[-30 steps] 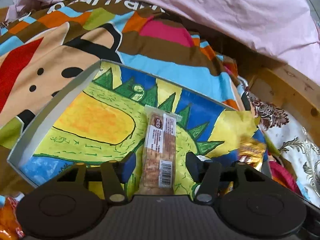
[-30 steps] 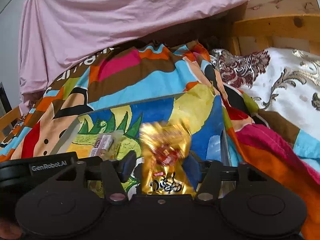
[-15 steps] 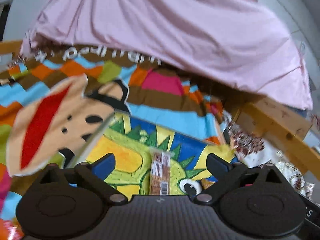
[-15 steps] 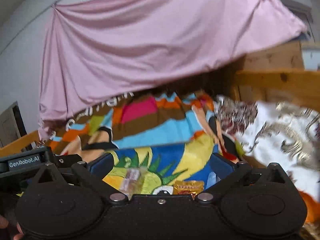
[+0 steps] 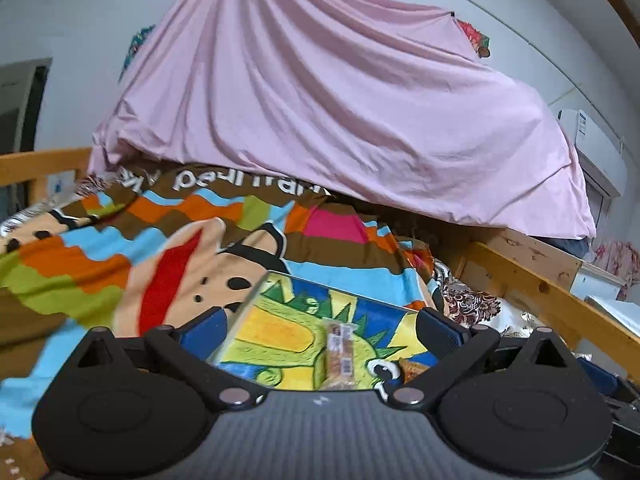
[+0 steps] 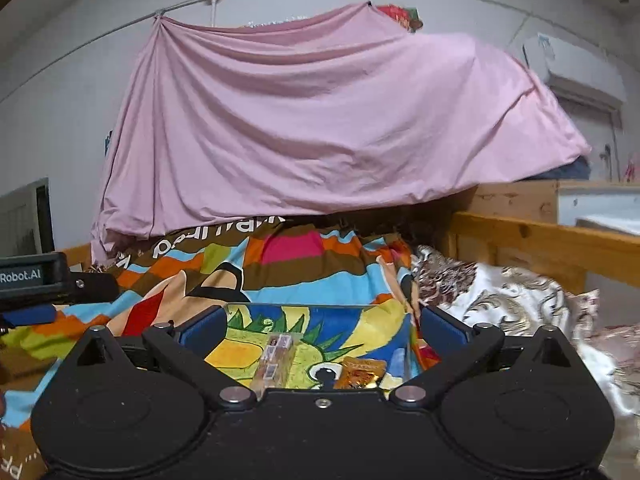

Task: Organize snacks
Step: 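Lower both held snacks into the dinosaur tray and open both grippers, then withdraw both grippers from the tray back over the remaining snacks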

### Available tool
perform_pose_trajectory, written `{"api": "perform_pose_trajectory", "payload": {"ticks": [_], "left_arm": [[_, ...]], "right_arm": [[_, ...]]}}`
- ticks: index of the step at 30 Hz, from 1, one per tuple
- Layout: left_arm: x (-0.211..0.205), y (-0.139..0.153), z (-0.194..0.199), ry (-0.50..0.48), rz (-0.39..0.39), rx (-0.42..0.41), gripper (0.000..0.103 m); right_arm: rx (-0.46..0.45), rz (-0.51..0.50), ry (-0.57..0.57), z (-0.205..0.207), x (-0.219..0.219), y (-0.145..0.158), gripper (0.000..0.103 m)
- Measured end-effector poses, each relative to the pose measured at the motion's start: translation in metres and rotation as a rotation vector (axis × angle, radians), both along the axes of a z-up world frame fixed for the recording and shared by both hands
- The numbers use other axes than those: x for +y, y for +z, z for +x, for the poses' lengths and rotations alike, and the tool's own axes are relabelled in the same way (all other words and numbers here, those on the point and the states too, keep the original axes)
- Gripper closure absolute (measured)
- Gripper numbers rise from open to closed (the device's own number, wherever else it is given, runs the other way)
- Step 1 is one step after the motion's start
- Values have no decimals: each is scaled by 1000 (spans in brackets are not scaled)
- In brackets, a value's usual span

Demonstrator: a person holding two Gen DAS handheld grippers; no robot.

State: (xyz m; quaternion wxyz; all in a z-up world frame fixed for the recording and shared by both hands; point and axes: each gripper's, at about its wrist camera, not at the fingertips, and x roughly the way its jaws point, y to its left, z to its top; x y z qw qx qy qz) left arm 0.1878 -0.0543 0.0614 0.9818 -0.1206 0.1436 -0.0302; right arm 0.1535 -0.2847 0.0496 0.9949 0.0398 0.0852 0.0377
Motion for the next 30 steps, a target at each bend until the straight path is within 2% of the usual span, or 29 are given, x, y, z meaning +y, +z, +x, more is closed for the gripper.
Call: {"api": "perform_pose_trajectory", "payload": {"ticks": [6, 14, 22, 30], "left_arm": [[12, -5, -39, 15, 11, 1, 0], [19, -20, -83, 9, 67, 6, 0], [20, -37, -105, -12, 130, 23, 0], [19, -56, -118, -46, 180, 68, 0]], "right_arm": [[-9, -20, -12, -44, 8, -5, 1], [36, -17, -34, -81, 14, -18, 1], [100, -17, -56, -105, 16, -30, 1], [169, -29, -63, -108, 22, -38, 0]]}}
